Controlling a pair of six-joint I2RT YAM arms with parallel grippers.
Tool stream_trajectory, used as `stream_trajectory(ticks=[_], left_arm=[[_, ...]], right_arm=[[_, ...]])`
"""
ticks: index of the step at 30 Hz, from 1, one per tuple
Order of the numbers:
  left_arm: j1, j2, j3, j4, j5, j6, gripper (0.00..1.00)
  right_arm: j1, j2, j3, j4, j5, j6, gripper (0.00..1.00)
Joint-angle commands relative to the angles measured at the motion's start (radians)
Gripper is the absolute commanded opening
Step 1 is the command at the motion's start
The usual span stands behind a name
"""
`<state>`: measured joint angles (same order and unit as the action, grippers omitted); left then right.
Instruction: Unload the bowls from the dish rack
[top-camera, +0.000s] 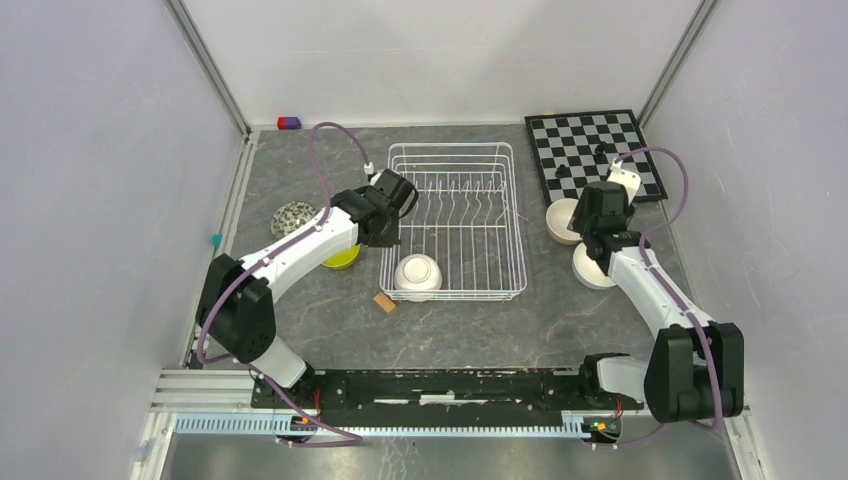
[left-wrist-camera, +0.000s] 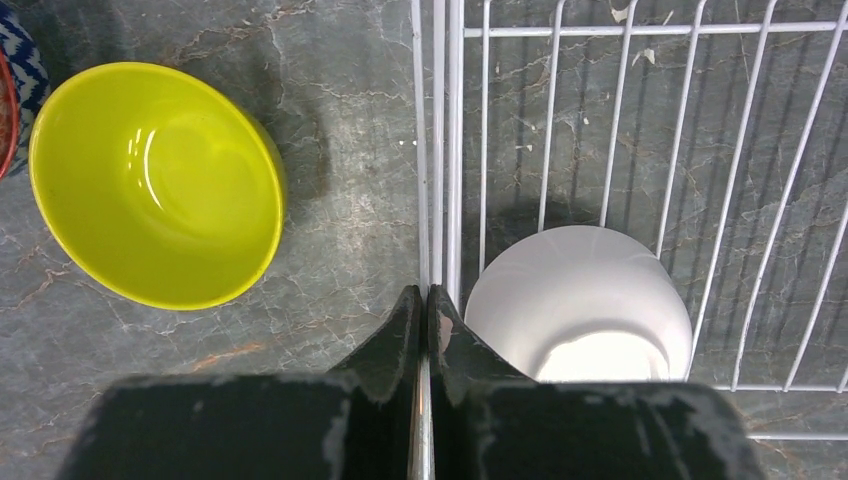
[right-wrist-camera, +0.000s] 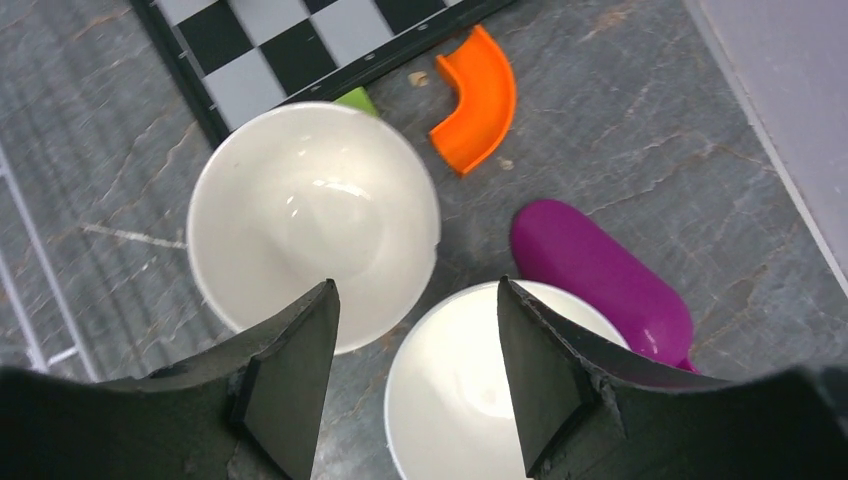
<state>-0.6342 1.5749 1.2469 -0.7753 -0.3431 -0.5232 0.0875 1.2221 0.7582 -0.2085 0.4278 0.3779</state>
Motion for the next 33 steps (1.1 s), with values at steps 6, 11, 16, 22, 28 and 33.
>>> stream_trajectory(ticks=[6, 11, 16, 22, 28, 33], left_arm=[[-0.001, -0.064, 0.005, 0.088, 0.045, -0.027, 0.03], [-0.001, -0.067, 0.005, 0.087, 0.045, -0.026, 0.03], [-0.001, -0.07, 0.005, 0.086, 0.048, -0.025, 0.04], [-0.001, -0.082, 0.003, 0.087, 0.041, -0.026, 0.04], [-0.001, -0.09, 0.003, 0.085, 0.041, -0.024, 0.04], [-0.002, -0.096, 0.003, 0.087, 0.04, -0.025, 0.04]], right_arm=[[-0.078, 0.026, -0.006, 0.009, -0.02, 0.112, 0.64], [-0.121, -0.052, -0.095, 0.006, -0.016, 0.151, 0.64], [-0.144, -0.14, -0.194, -0.021, -0.056, 0.189, 0.58], [-0.146, -0.24, -0.318, -0.058, -0.072, 0.25, 0.41], [-0.155, -0.311, -0.307, -0.201, 0.116, 0.306, 0.36], [-0.168, -0.322, -0.31, -0.206, 0.146, 0.32, 0.36]])
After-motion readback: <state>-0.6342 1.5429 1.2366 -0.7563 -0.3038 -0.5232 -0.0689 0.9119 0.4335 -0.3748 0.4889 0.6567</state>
